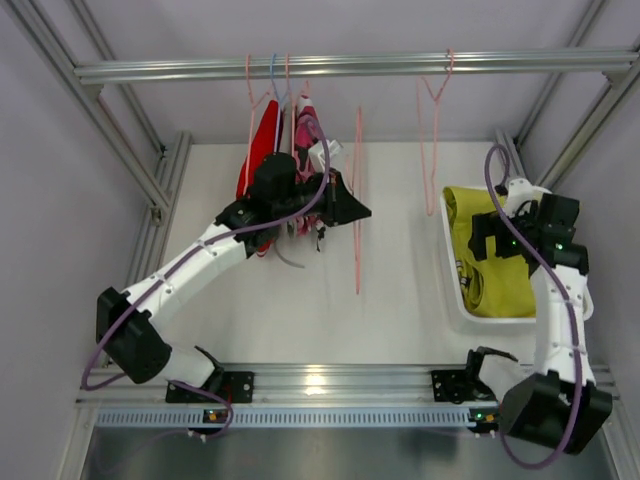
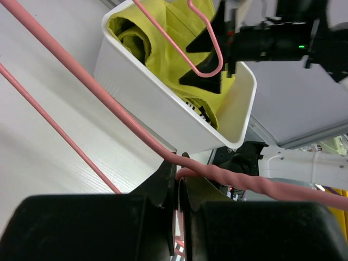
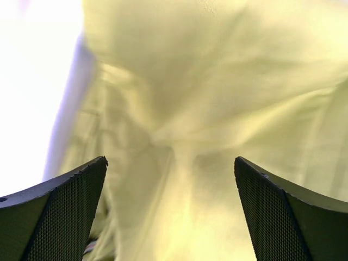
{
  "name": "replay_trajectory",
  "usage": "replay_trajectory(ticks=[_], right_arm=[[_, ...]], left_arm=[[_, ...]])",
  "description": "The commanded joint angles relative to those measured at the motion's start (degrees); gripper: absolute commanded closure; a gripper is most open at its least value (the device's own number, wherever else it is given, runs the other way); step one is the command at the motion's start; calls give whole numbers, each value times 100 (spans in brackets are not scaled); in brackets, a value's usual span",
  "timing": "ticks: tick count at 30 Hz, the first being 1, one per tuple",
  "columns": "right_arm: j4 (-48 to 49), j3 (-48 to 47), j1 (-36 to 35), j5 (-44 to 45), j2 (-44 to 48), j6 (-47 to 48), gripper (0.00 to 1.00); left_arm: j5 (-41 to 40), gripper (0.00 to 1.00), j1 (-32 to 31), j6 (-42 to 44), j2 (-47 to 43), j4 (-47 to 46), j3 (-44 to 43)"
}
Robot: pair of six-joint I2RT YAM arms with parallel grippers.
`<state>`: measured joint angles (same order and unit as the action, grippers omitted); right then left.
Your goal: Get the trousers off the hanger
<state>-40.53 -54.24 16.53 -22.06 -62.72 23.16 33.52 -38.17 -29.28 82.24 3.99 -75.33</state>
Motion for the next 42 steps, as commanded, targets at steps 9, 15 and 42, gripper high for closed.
replay_trajectory(ticks=[9, 15, 42], right_arm=[[-674, -1457, 8, -851, 2263, -399, 0], [-1167, -2222, 8, -1589, 2273, -733, 0], [573, -1950, -3470, -1560, 1438, -1877, 28]], left_arm=[[-574, 100, -392, 467, -595, 129, -429], [-636, 100, -621, 634, -437, 382, -947], [-1673, 100, -1069, -1616, 811, 480, -2310]])
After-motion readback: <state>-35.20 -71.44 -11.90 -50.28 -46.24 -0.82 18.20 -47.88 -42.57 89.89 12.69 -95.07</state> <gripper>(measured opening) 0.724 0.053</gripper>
